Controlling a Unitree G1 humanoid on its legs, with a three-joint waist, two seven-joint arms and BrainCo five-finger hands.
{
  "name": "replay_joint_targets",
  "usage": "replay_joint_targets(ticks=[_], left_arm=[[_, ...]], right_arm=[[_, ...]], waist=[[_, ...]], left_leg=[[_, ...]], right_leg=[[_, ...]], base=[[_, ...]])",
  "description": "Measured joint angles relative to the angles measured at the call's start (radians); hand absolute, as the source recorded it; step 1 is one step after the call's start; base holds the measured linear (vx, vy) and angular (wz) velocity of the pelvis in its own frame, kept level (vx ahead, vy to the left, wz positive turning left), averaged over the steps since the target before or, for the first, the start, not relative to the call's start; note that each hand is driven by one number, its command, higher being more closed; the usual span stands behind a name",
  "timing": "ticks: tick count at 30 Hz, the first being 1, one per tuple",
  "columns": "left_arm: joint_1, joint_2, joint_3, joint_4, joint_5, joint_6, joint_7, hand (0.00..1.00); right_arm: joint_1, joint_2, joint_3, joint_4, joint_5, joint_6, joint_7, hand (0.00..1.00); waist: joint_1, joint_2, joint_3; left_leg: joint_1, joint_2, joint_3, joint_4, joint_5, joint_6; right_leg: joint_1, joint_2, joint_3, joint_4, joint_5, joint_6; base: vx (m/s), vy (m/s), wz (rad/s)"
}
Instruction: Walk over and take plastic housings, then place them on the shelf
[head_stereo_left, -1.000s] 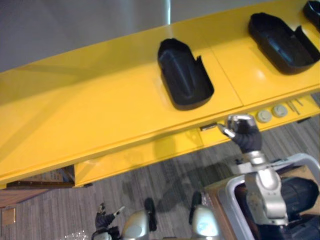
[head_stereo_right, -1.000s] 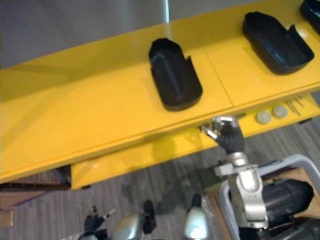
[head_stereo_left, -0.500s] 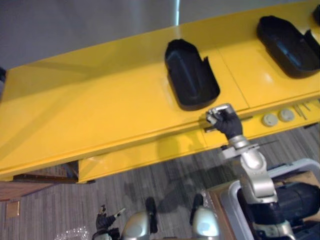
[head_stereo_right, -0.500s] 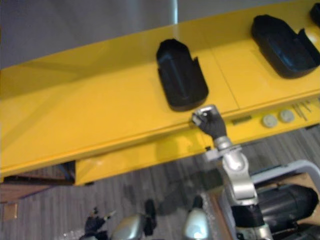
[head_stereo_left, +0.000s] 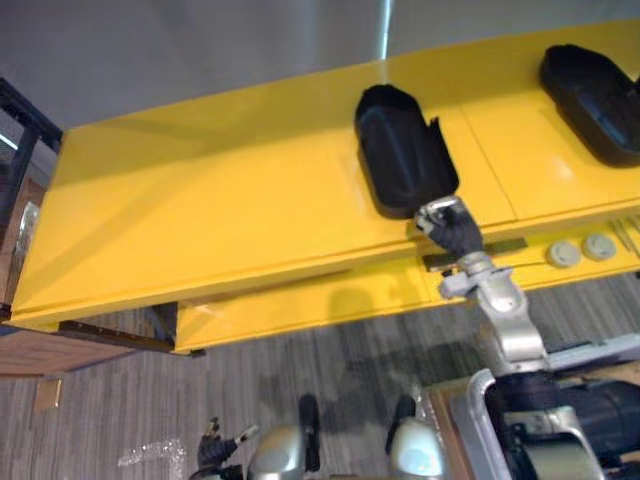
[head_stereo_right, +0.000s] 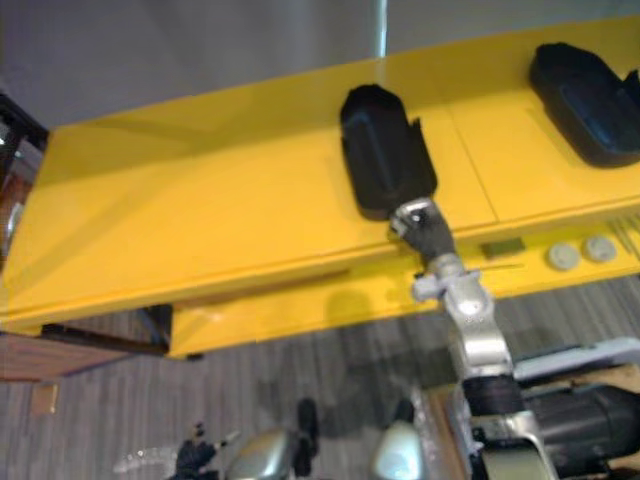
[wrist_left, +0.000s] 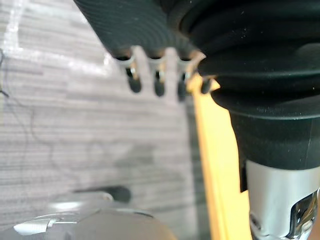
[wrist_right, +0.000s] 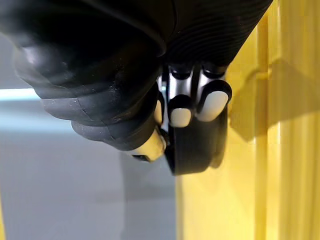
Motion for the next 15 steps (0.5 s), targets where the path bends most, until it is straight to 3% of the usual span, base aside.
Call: replay_joint_targets(ticks=[5,15], left_arm=[[0.001,0.000,0.000,-0.007,0.000,0.000,0.000,0.00],[0.003,-0.004,-0.001,-0.031,-0.002,0.000,-0.004,0.00]], right_arm=[[-0.051,-0.002,-0.003,0.062,0.000,0.001,-0.012,1.00],[-0.149,-0.053,-0.010,0.160,0.003,0.020,-0.006,1.00]], waist=[[0.000,0.004,-0.001],[0.011,0.042,0.009]], left_leg=[[0.001,-0.002,0.000,0.002,0.001,0.001],[0.000,-0.010,-0.013,-0.005,0.015,0.004]], right_leg=[[0.000,-0.002,0.000,0.005,0.000,0.000],[0.000,-0.017,-0.013,0.019,-0.001,-0.001]], base=[[0.00,0.000,0.00],[-0.01,-0.001,0.03]])
